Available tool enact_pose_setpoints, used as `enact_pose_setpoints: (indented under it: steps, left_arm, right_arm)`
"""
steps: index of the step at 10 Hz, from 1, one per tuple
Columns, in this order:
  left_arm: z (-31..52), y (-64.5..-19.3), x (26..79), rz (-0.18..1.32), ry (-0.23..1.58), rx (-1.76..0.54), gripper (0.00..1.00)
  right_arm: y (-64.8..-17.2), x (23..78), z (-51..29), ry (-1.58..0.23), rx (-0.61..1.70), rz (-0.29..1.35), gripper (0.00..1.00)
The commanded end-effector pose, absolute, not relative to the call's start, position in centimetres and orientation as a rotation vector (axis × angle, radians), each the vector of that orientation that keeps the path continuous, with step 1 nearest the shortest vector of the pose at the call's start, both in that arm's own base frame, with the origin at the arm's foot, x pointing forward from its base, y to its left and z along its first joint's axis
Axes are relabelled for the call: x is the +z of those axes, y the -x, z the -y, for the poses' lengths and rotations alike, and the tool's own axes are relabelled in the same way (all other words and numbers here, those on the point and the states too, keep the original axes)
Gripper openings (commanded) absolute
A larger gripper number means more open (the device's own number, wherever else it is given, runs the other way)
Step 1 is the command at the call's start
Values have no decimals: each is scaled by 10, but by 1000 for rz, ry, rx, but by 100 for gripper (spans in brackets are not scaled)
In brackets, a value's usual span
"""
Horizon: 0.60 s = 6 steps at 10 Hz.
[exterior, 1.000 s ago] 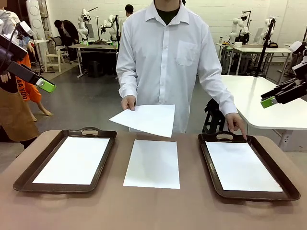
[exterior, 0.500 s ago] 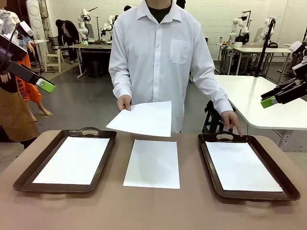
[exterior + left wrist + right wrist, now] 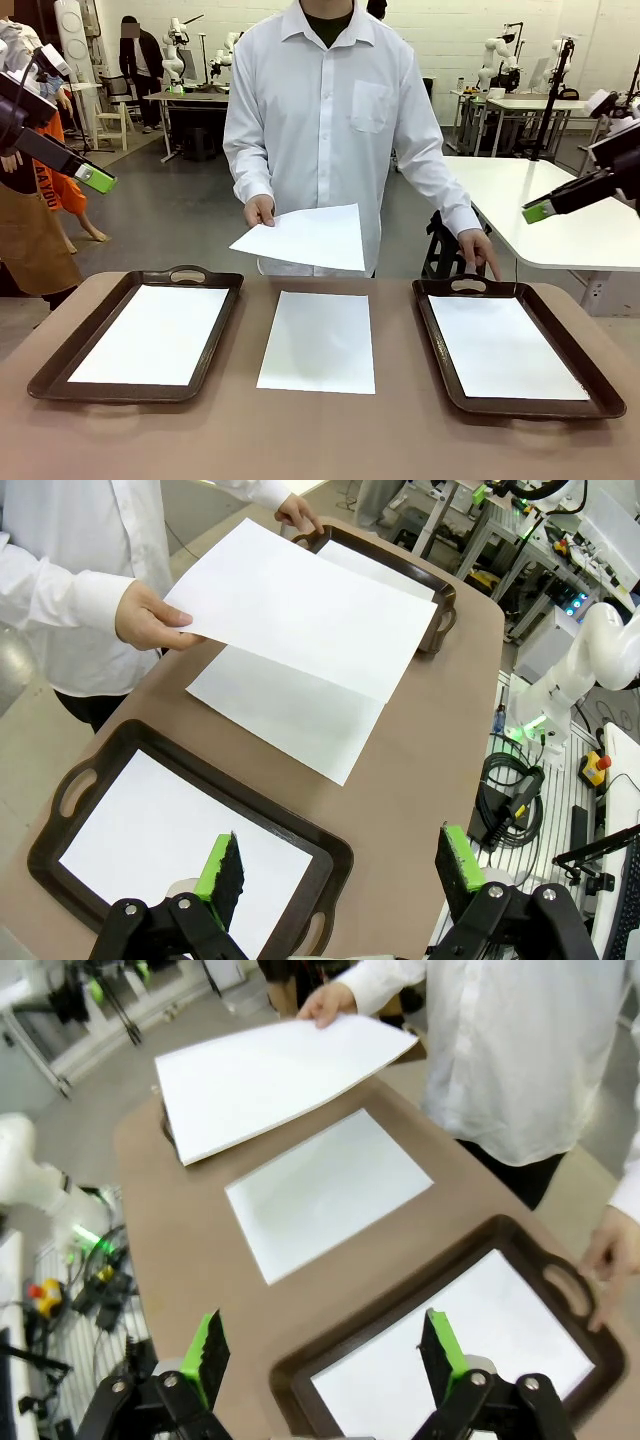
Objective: Sort the A4 documents.
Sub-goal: Receive the A4 Paper.
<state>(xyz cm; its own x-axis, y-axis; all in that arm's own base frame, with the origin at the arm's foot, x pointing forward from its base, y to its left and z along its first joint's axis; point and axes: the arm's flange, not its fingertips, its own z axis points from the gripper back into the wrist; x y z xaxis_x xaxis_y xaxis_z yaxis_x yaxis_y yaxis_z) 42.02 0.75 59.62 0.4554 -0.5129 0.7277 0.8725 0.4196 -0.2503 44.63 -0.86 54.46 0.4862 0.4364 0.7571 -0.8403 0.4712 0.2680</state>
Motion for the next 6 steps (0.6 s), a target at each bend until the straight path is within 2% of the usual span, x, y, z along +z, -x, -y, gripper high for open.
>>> enact_pose_setpoints:
  steps: [1, 4, 6]
  left_arm:
    - [-7, -419, 597, 612, 674, -944, 100]
    - [-7, -419, 597, 612, 674, -944, 100]
    - [-7, -419, 597, 612, 674, -944, 100]
  right_arm:
    - [-454, 533, -12, -815, 743, 629, 100]
    - [-463, 513, -39, -939, 600, 546, 100]
    - [-478, 491, -60, -1061, 498, 423, 100]
